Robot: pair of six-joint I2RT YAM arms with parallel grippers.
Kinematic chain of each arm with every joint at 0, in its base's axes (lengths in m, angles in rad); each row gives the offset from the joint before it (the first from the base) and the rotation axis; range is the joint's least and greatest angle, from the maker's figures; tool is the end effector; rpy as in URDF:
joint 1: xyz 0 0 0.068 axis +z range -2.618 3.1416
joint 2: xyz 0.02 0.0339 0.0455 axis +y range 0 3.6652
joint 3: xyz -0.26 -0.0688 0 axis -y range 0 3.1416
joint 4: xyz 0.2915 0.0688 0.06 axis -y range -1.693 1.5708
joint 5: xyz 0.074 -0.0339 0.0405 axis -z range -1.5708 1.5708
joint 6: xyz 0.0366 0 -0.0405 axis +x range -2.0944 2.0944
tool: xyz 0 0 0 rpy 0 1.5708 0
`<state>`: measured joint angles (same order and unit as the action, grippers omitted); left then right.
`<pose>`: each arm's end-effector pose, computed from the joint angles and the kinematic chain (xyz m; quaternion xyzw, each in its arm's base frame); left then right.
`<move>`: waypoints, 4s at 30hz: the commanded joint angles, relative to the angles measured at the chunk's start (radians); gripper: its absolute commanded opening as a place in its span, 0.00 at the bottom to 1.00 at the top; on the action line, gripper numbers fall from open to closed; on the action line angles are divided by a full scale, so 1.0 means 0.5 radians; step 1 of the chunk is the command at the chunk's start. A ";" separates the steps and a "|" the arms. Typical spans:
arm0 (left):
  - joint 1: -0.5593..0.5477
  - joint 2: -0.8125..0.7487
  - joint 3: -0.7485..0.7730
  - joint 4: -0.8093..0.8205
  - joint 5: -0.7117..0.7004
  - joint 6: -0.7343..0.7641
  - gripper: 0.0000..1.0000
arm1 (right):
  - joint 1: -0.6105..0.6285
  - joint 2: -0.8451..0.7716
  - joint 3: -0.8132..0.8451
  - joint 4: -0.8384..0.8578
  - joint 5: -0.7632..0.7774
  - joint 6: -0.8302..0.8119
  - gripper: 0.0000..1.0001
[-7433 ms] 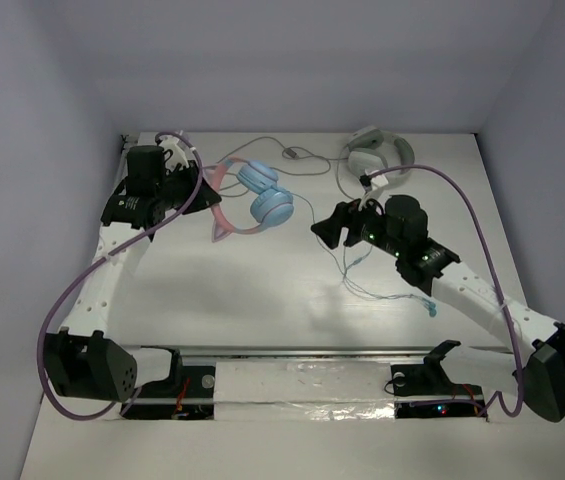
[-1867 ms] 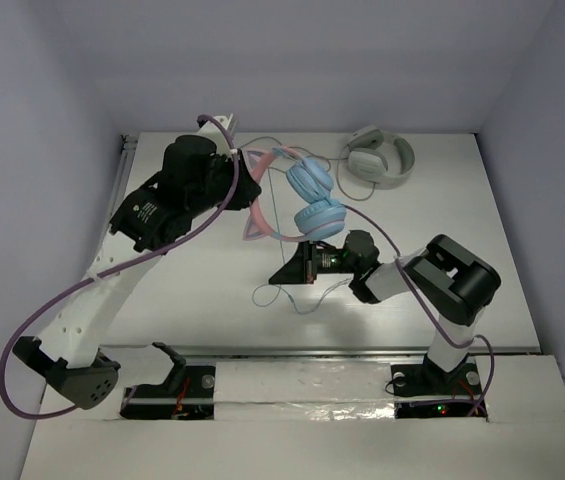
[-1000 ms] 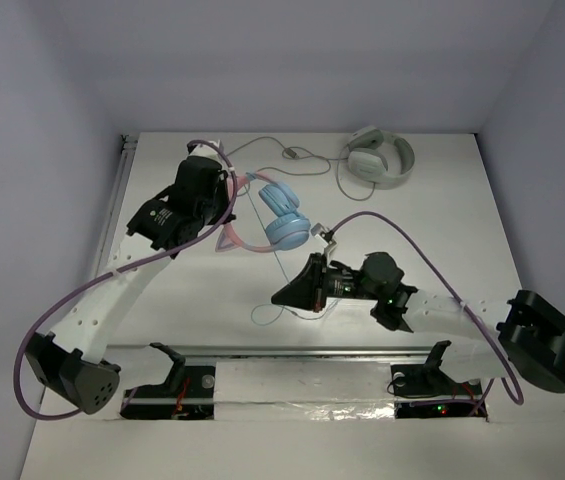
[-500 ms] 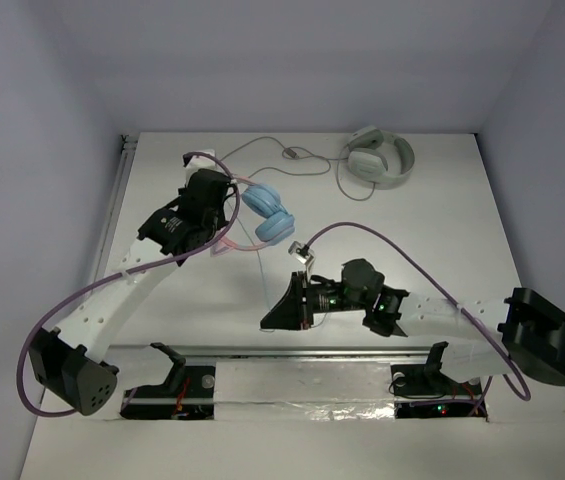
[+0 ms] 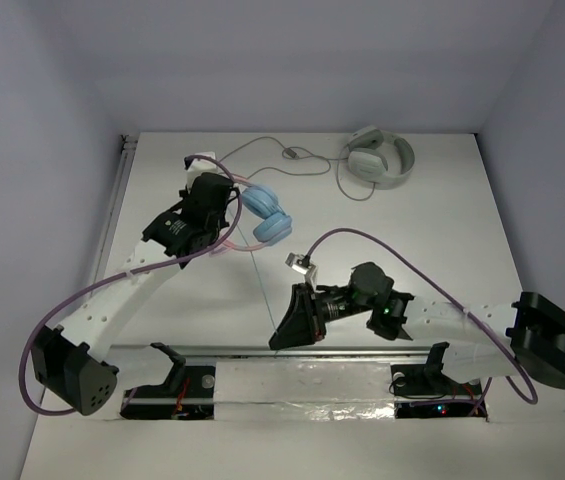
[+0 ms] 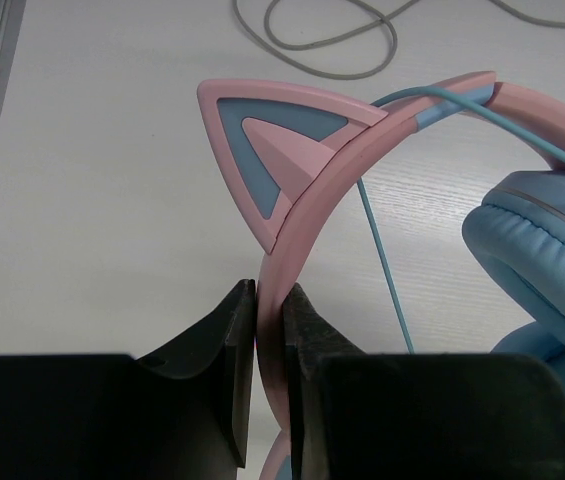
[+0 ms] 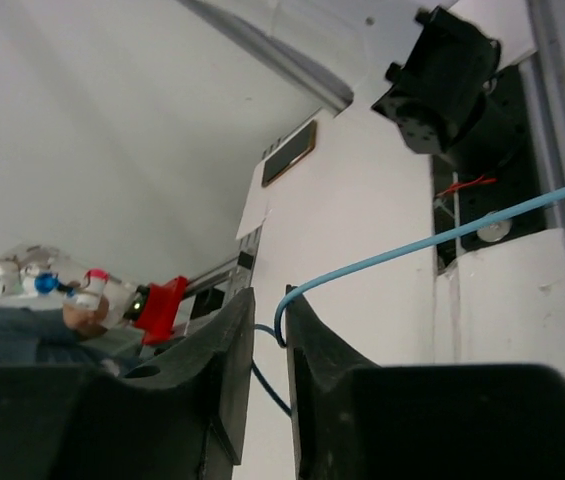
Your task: Wrap the headphones
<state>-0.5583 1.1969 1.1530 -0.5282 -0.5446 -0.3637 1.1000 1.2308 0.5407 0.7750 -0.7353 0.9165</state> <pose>0.2708 -0.1468 0.3457 -0.0460 0.8541 0.0063 0.5181 0.1129 0.2759 0.2279 -0.3214 0.6043 0.7110 0.1609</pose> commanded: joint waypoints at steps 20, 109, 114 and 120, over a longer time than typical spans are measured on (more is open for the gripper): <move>-0.034 -0.209 -0.266 0.167 0.233 -0.046 0.00 | 0.080 -0.357 0.891 -1.914 1.045 -0.860 0.00; -0.209 0.008 0.645 -0.048 0.884 0.135 0.00 | -0.973 0.744 0.468 0.011 0.253 -0.713 0.22; -0.209 0.027 0.670 -0.073 0.841 0.132 0.00 | -0.991 0.702 0.422 0.018 0.262 -0.704 0.47; -0.209 0.018 0.719 -0.091 0.838 0.114 0.00 | -0.991 0.772 0.407 0.122 0.167 -0.643 0.45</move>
<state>-0.6598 1.2221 1.4406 -0.6487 -0.1318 -0.2687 0.6098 1.6104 0.7506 0.7273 -0.6079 0.5739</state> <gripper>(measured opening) 0.102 0.453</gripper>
